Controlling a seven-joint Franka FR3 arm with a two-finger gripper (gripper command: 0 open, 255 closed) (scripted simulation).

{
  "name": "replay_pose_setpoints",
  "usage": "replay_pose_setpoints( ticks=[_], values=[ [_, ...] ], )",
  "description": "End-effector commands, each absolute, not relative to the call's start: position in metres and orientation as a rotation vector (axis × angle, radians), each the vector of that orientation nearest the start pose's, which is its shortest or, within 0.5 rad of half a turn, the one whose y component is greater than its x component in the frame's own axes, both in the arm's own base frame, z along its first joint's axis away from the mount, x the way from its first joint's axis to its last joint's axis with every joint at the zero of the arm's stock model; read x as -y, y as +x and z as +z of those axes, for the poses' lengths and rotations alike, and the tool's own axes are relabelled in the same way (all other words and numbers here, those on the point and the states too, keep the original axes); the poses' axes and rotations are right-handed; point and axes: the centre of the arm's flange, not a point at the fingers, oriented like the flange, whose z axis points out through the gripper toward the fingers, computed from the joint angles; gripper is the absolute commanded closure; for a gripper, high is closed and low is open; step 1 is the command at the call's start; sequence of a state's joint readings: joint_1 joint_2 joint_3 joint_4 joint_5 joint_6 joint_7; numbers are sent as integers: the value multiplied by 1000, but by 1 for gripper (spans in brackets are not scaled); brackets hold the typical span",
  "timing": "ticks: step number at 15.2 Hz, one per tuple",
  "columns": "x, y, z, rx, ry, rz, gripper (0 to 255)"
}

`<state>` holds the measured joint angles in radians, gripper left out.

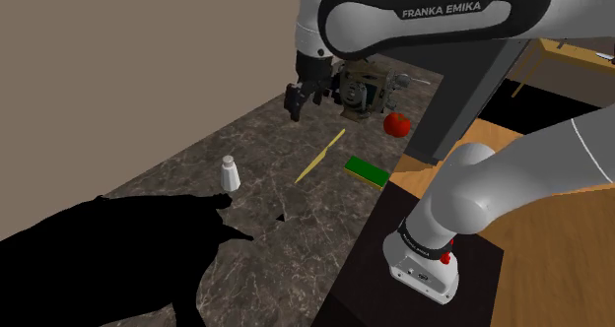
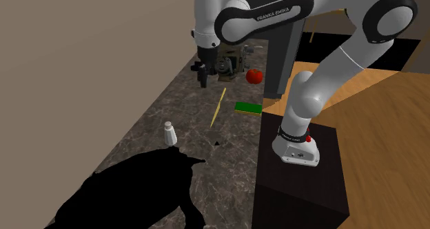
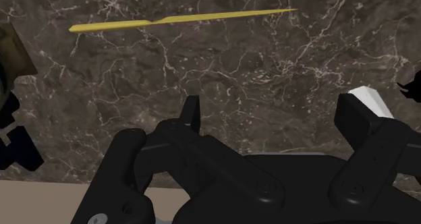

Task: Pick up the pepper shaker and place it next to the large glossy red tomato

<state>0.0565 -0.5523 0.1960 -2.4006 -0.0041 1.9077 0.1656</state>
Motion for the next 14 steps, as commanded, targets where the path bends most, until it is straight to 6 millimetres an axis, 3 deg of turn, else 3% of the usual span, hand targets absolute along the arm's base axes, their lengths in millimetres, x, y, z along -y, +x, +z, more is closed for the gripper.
replay_pose_setpoints(
  ticks=[1,14],
  values=[
    [-125,392,502,121,-3233,-113,0],
    [-252,473,416,252,-3239,-94,0]
  ],
)
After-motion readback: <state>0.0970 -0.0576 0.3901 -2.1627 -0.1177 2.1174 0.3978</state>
